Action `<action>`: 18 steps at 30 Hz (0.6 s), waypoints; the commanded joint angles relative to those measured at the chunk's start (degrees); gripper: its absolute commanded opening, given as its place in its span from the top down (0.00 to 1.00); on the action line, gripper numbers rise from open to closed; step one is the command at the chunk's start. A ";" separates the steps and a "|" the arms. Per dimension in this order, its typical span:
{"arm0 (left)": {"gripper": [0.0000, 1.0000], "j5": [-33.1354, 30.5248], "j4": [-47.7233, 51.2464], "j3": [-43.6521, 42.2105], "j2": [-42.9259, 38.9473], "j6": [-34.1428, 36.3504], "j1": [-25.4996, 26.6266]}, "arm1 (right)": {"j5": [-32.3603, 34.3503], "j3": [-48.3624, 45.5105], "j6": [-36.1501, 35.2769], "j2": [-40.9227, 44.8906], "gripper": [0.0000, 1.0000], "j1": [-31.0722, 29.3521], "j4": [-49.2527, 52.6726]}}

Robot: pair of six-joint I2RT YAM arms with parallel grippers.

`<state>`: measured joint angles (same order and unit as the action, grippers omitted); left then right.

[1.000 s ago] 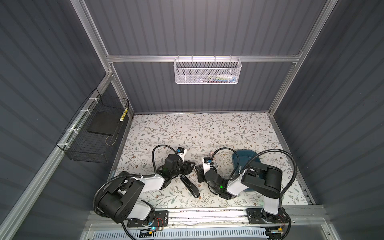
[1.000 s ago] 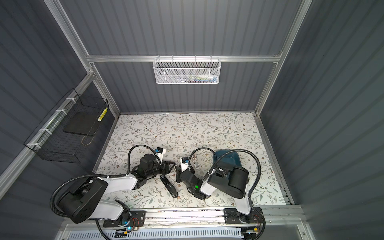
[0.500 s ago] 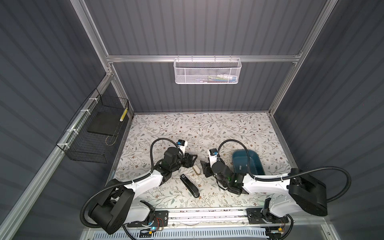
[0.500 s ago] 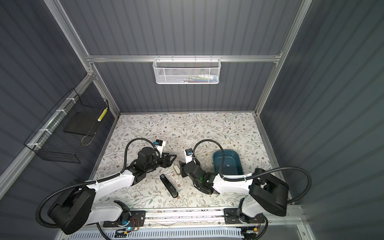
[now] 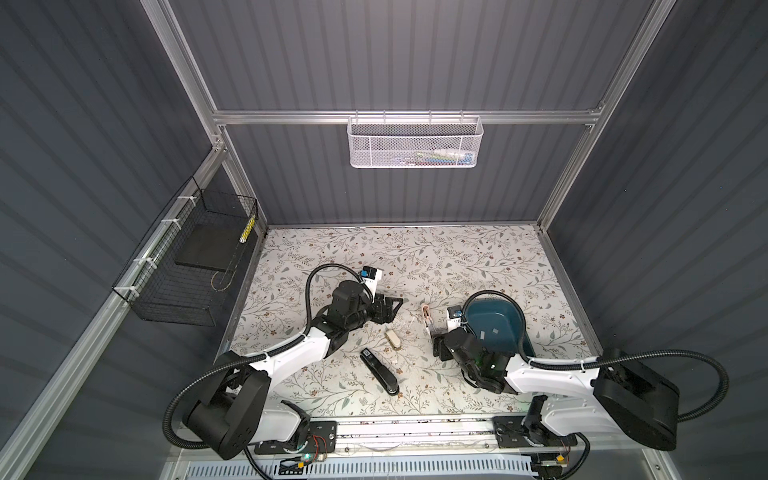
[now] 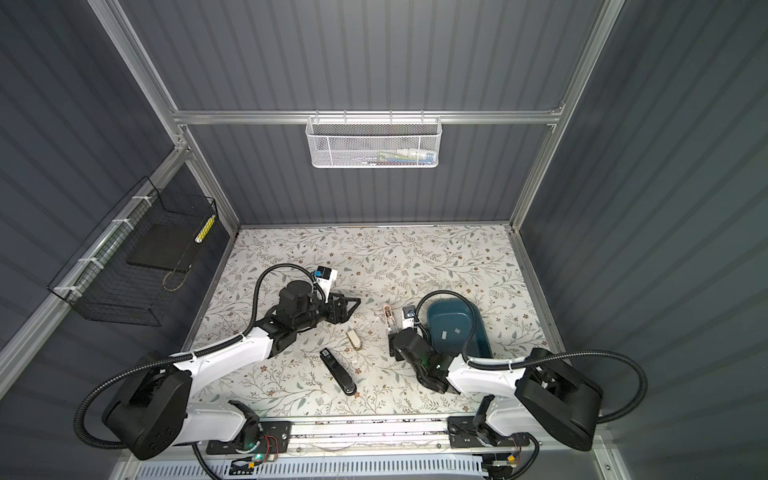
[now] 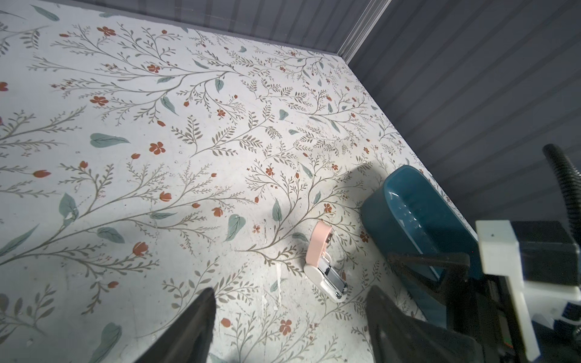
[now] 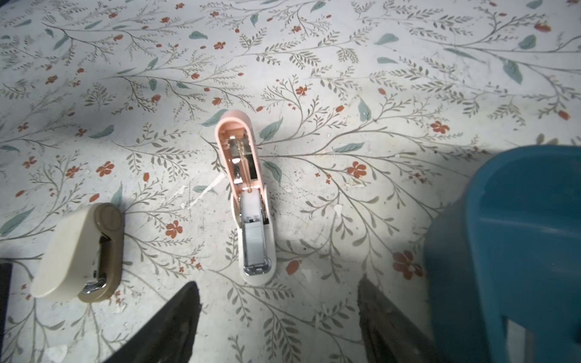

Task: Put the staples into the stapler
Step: 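Lift the right gripper and move it over the open pink stapler, then lower the right gripper toward the pink stapler's top arm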

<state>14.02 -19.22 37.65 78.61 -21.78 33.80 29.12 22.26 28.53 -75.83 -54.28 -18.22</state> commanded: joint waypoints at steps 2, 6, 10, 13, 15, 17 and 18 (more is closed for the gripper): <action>0.22 2.52 0.42 2.50 2.72 0.16 0.30 | -1.30 -0.34 1.56 -3.43 0.20 1.05 -1.19; 0.22 2.68 0.89 3.13 3.74 0.19 0.34 | -2.71 0.31 1.61 -6.62 0.20 1.89 -2.72; 0.21 2.43 0.94 2.97 4.02 0.41 0.39 | -5.83 1.11 -0.59 -9.97 0.24 2.08 -6.16; 0.21 2.65 1.03 3.13 4.56 0.51 0.39 | -6.58 2.56 -1.34 -13.05 0.29 2.08 -6.91; 0.21 2.83 0.80 3.24 5.13 0.44 0.37 | -7.10 2.86 -1.95 -15.26 0.31 2.09 -8.69; 0.21 3.15 0.23 3.32 5.97 0.28 0.39 | -7.33 3.24 -2.61 -17.60 0.35 2.08 -10.55; 0.21 3.43 -0.20 3.23 6.36 0.18 0.39 | -7.58 3.65 -2.90 -18.71 0.38 2.08 -10.98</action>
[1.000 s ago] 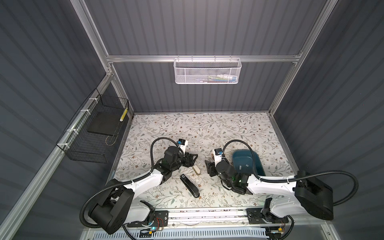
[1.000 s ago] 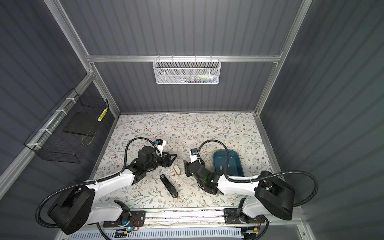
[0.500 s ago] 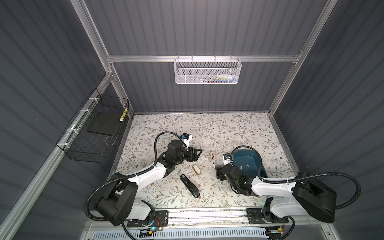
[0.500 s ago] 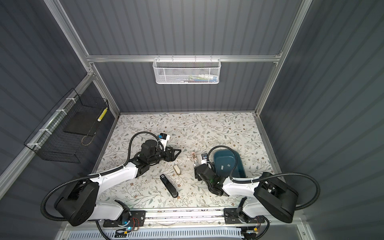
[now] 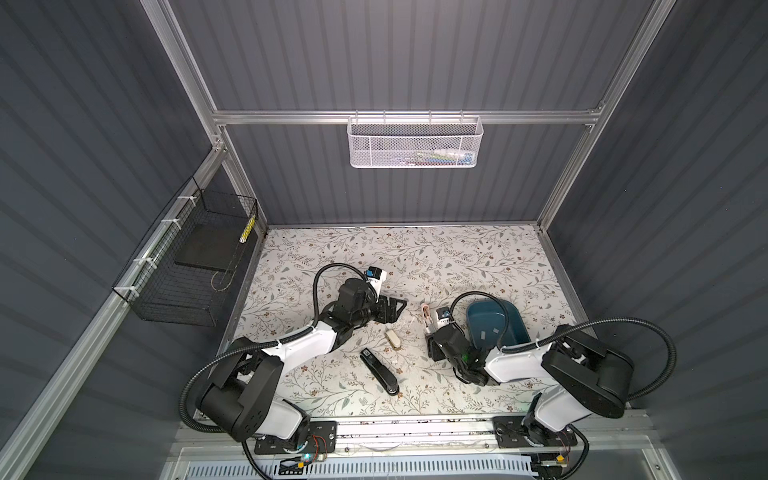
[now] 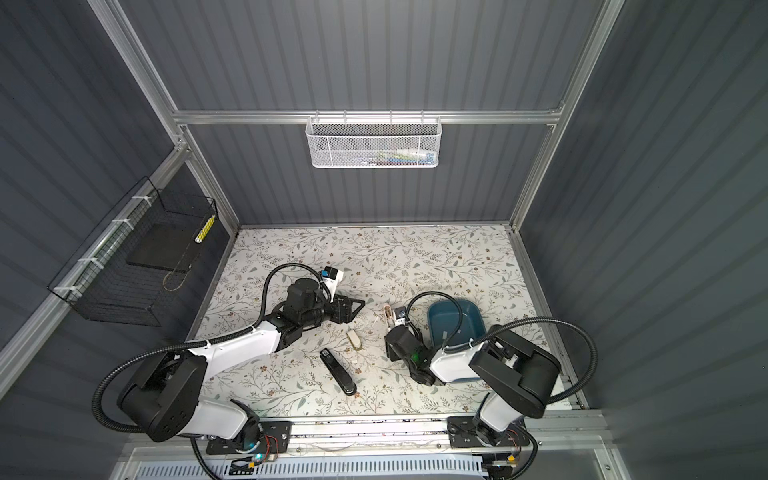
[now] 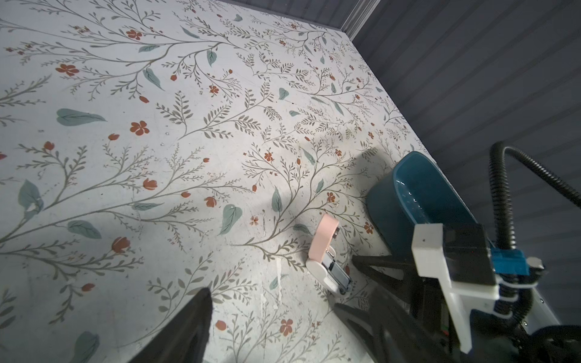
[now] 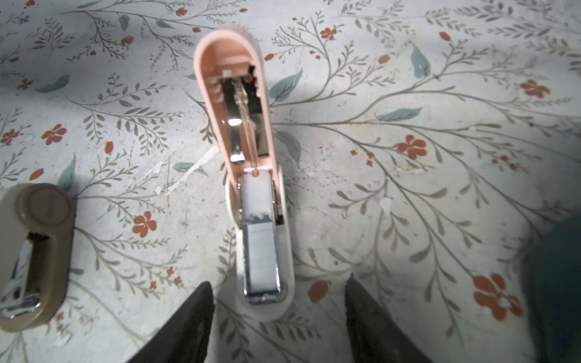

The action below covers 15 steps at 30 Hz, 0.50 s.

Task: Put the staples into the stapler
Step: 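Lower the right gripper toward the pink stapler's top arm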

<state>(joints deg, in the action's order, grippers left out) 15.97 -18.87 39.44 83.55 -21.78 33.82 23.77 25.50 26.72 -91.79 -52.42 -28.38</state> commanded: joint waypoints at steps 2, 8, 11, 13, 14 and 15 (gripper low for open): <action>0.21 2.32 -1.45 1.53 2.52 -0.41 0.37 | -3.07 0.57 -1.56 -3.97 0.44 0.14 -1.77; 0.21 2.50 -3.93 2.45 6.81 -2.44 0.37 | -4.58 -2.33 -1.78 -4.76 0.52 -0.18 -6.94; 0.21 4.64 -5.68 2.39 8.09 -3.15 0.37 | -4.17 -3.61 -1.94 -5.13 0.50 -0.83 -8.56; 0.21 4.99 -5.99 2.61 8.77 -3.40 0.37 | -3.53 -4.38 -1.80 -5.24 0.48 -1.31 -9.28; 0.21 5.16 -6.10 2.67 9.05 -3.44 0.37 | -3.05 -4.96 -1.77 -5.33 0.47 -1.50 -9.97; 0.21 5.22 -6.17 2.77 9.17 -3.54 0.37 | -2.63 -5.44 -1.61 -5.33 0.48 -1.79 -10.24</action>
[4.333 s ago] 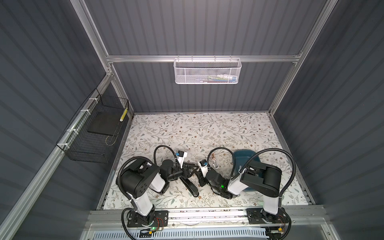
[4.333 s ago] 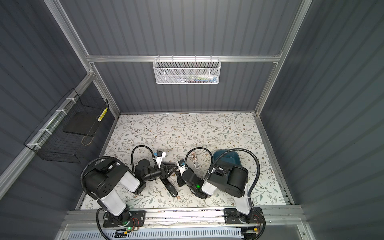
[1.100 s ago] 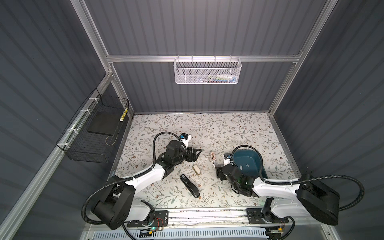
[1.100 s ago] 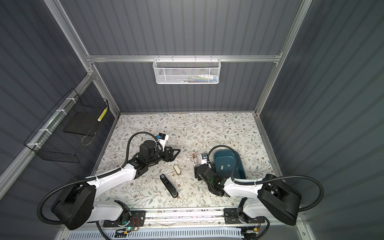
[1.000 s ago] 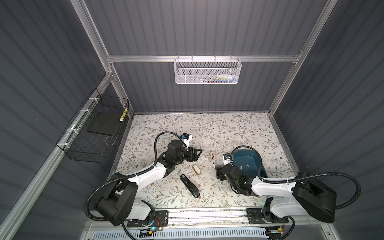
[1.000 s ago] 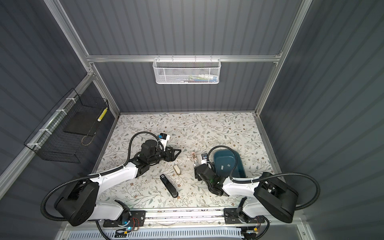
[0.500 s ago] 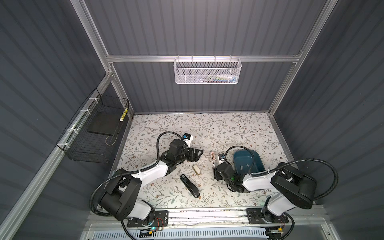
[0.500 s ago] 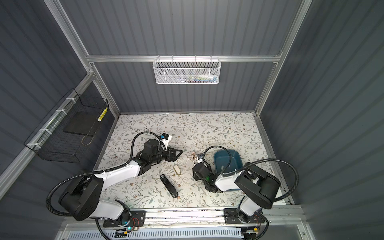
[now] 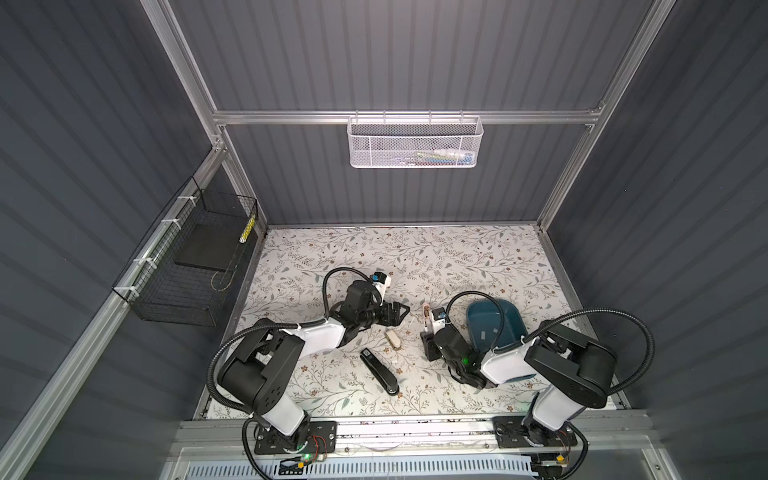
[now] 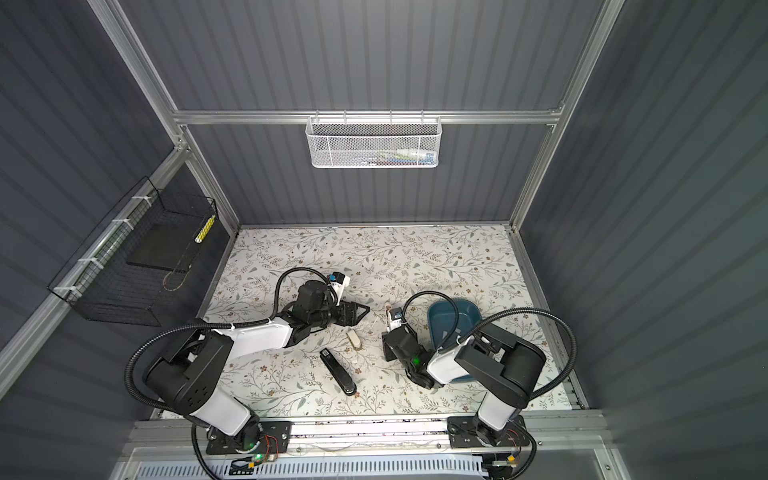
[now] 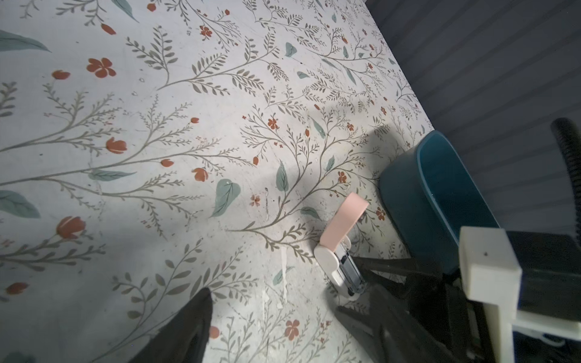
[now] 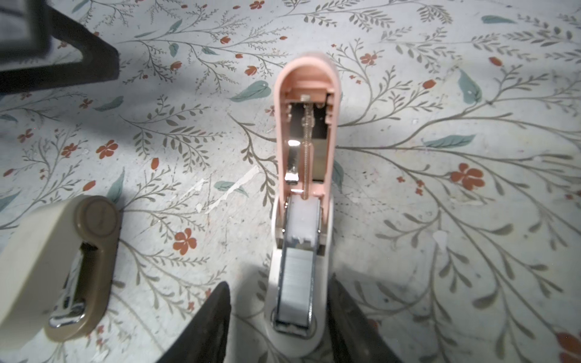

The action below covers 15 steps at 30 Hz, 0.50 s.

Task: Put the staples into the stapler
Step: 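Lower the right gripper toward the pink stapler's top arm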

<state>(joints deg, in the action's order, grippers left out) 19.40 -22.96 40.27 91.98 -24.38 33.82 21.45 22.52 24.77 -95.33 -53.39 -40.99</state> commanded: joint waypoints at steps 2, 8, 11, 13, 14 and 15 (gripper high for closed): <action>0.21 1.79 -2.00 2.16 0.92 -1.01 0.37 | 0.36 -2.91 0.59 -1.81 0.48 -1.17 2.25; 0.21 1.79 -1.85 2.71 1.42 -1.13 0.45 | 2.19 -2.60 0.49 -3.17 0.62 -2.02 2.58; 0.21 1.61 -1.99 2.95 1.70 -1.36 0.45 | 2.64 -2.48 0.45 -3.21 0.65 -2.59 2.60; 0.21 1.20 -2.07 2.93 1.95 -1.66 0.45 | 2.63 -2.63 0.07 -2.89 0.66 -2.89 2.30; 0.21 1.01 -2.21 2.97 1.97 -1.82 0.45 | 2.39 -2.64 -0.31 -2.78 0.68 -3.23 1.98; 0.21 0.76 -2.35 2.87 1.97 -2.19 0.45 | 2.04 -2.65 -0.97 -2.67 0.69 -3.64 1.51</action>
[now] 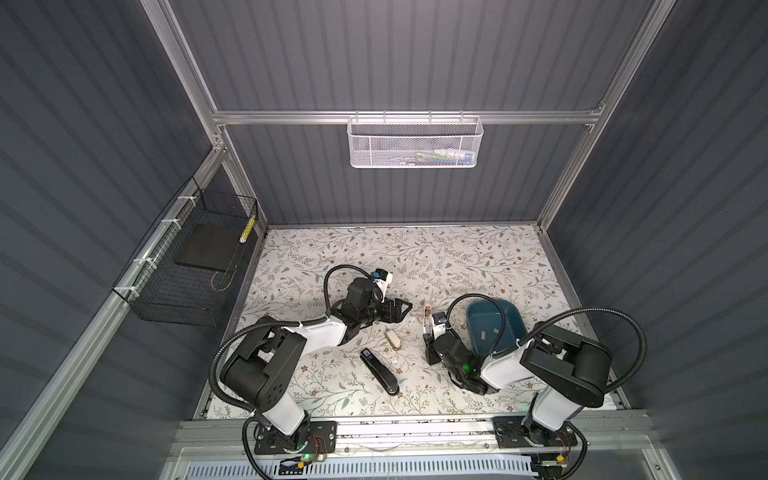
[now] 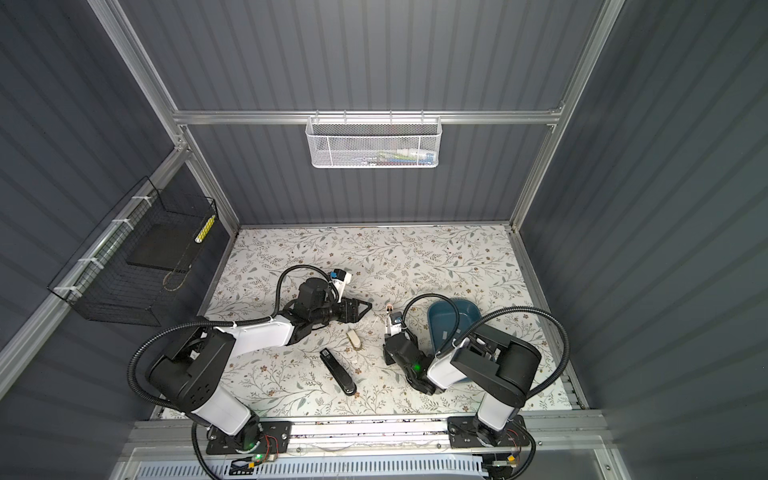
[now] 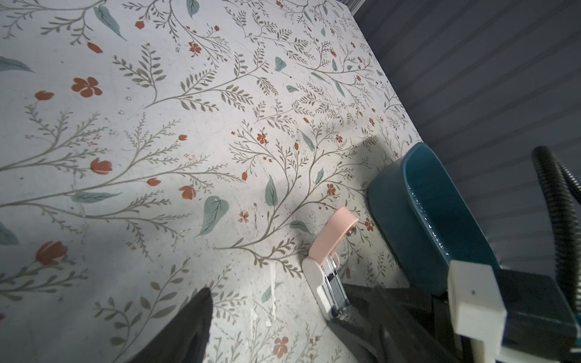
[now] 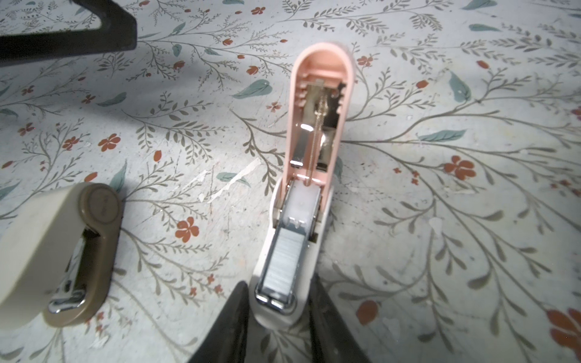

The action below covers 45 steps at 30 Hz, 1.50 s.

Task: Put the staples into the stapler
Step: 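Lower the right gripper toward the pink stapler's top arm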

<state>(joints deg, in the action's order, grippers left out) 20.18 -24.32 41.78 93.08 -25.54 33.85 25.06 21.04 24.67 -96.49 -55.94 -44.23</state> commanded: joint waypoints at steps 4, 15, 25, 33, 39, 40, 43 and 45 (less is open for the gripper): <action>0.21 -4.19 -0.35 1.52 0.97 -2.69 0.34 | -1.93 -0.75 -2.87 -1.33 0.72 -3.30 3.62; 0.28 -13.37 5.73 5.66 4.06 -3.18 0.17 | -4.82 -1.71 -5.51 -2.47 0.77 -6.08 -2.17; 0.36 -9.03 4.33 8.66 9.81 -1.78 0.30 | -5.46 -3.81 -6.03 -3.27 0.83 -6.36 -7.44; 0.36 -8.84 4.19 7.75 7.85 -1.11 0.34 | -1.34 -9.15 -3.71 6.39 0.64 -6.36 -5.02; 0.35 -12.65 7.68 6.27 2.14 0.11 0.34 | -3.51 -9.78 -5.92 13.14 0.55 -6.50 -2.55; 0.34 -12.93 8.56 6.28 1.09 0.40 0.34 | -2.46 -9.73 -5.73 14.10 0.54 -6.53 -1.71; 0.33 -12.65 9.88 6.38 -0.75 0.91 0.35 | 2.42 -6.86 -2.39 15.62 0.36 -6.32 6.22; 0.33 -12.30 9.92 6.13 -1.46 0.85 0.34 | 4.78 -3.72 0.63 14.81 0.26 -6.27 11.64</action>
<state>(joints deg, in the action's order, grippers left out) 8.43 -16.91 48.90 92.71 -26.24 33.82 24.95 14.11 21.61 -81.36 -62.19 -41.06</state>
